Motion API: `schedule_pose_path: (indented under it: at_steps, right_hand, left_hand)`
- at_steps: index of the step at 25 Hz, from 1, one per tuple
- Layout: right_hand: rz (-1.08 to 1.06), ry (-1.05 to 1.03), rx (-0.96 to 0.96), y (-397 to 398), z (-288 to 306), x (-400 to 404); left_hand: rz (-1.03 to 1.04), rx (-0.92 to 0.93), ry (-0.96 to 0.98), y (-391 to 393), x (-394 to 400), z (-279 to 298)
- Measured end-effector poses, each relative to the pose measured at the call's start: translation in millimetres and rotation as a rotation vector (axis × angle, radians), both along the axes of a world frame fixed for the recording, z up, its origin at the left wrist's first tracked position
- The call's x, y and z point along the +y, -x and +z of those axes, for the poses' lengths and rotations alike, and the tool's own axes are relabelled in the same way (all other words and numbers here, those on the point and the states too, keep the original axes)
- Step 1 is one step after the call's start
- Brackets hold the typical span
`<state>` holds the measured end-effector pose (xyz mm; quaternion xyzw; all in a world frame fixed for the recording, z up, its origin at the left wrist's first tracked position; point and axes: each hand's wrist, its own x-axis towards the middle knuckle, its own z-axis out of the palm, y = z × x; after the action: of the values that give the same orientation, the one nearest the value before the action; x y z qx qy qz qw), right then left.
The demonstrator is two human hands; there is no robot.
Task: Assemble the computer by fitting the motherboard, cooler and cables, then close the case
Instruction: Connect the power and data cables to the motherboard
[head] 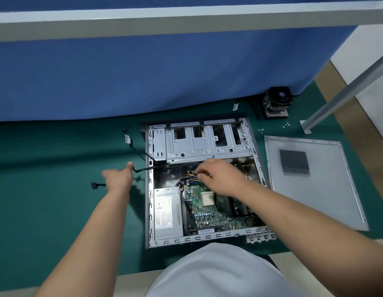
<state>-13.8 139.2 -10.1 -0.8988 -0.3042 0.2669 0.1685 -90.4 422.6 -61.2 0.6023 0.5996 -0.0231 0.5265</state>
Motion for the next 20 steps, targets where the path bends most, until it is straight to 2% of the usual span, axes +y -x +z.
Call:
schedule_pose_path:
  at_steps: [3, 5, 7, 11, 14, 20]
  right_hand:
    - [0.012, -0.027, 0.051, 9.3, -5.9, 22.2]
    - [0.017, -0.034, 0.075, 13.2, -8.3, 31.3]
    - [0.030, -0.042, 0.072, 14.6, -8.1, 39.5]
    - [0.044, -0.035, 0.088, 18.5, -8.9, 52.9]
    - [0.015, -0.029, 0.057, 25.7, -15.2, 53.7]
    - [-0.011, 0.007, 0.070, 36.0, -23.2, 38.9]
  left_hand:
    - [-0.258, -0.205, -0.403, 6.8, -13.1, 5.2]
    - [-0.513, -0.279, -0.437, 12.7, -20.8, 5.5]
    - [-0.636, -0.238, -0.340, 17.3, -26.3, 5.1]
    - [-0.552, -0.157, -0.279, 8.0, -36.5, 5.7]
    - [-0.508, -0.118, -0.353, -8.3, -37.6, 11.3]
    - [-0.421, -0.364, -0.557, -10.9, -46.3, 16.9]
